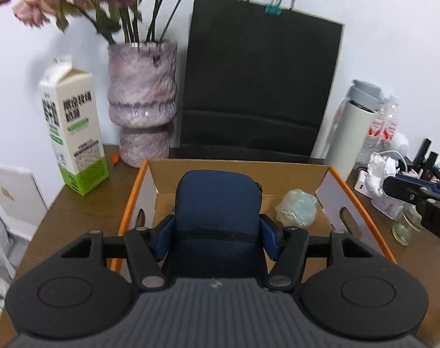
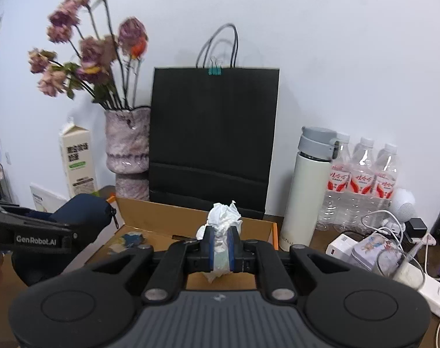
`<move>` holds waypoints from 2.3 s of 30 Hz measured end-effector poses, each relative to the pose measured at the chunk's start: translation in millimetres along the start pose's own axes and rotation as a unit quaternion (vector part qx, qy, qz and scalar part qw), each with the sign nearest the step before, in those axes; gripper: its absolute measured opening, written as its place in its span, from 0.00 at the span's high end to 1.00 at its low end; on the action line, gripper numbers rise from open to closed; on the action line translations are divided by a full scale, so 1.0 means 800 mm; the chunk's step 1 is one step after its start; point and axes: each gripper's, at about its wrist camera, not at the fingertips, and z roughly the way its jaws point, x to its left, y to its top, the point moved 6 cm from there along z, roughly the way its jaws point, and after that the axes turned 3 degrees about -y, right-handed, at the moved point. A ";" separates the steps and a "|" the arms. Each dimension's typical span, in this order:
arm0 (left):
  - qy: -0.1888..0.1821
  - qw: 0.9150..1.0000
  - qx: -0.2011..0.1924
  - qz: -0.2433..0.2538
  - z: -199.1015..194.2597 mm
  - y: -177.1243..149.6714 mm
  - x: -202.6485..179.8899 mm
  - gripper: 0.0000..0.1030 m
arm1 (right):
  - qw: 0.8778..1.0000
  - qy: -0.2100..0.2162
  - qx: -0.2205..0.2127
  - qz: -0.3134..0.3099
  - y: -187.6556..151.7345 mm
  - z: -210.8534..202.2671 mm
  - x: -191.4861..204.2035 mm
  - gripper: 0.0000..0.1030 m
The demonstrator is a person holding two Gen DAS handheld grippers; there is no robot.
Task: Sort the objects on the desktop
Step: 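Carry the pouch and the tissue with both tools into the cardboard box, then open both tools to release the pouch and tissue in the box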
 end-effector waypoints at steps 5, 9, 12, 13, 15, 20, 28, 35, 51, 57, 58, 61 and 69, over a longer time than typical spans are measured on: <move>0.001 0.999 0.042 -0.005 0.045 0.022 0.005 0.40 | 0.999 0.019 0.035 0.013 0.019 0.042 -0.012 0.92; 0.001 0.997 0.083 -0.004 0.082 0.034 0.008 0.40 | 0.995 0.025 0.089 0.033 0.027 0.085 -0.026 0.92; 0.003 0.994 0.113 -0.013 0.111 0.039 0.010 0.40 | 0.988 0.026 0.145 0.042 0.026 0.124 -0.033 0.92; 0.003 0.993 0.121 -0.015 0.119 0.039 0.010 0.40 | 0.985 0.023 0.166 0.042 0.023 0.138 -0.035 0.92; 0.005 0.991 0.134 -0.022 0.135 0.039 0.010 0.40 | 0.979 0.011 0.200 0.041 0.015 0.165 -0.038 0.92; 0.013 0.987 0.160 -0.016 0.176 0.030 0.011 0.40 | 0.968 -0.020 0.249 0.013 -0.011 0.209 -0.031 0.92; 0.002 0.984 0.178 -0.012 0.206 0.010 0.014 0.38 | 0.958 -0.027 0.283 -0.024 -0.044 0.241 -0.009 0.92; -0.006 0.985 0.171 -0.026 0.194 0.021 0.017 0.31 | 0.956 -0.006 0.293 0.000 -0.045 0.232 -0.011 0.72; 0.008 0.992 0.126 -0.019 0.090 0.033 0.023 0.00 | 0.972 -0.018 0.235 -0.007 0.007 0.141 -0.021 0.36; 0.024 0.993 0.112 -0.019 0.052 0.031 0.033 0.00 | 0.976 -0.025 0.216 0.004 0.013 0.094 -0.031 0.36; 0.029 0.994 0.106 -0.020 0.044 0.030 0.035 0.00 | 0.977 -0.025 0.211 0.005 0.014 0.087 -0.032 0.34; 0.030 0.995 0.091 -0.021 0.021 0.029 0.036 0.00 | 0.980 -0.026 0.196 0.011 0.016 0.065 -0.029 0.27; 0.033 0.997 0.063 0.001 -0.028 0.005 0.031 0.00 | 0.984 -0.006 0.175 0.018 0.005 0.016 -0.004 0.22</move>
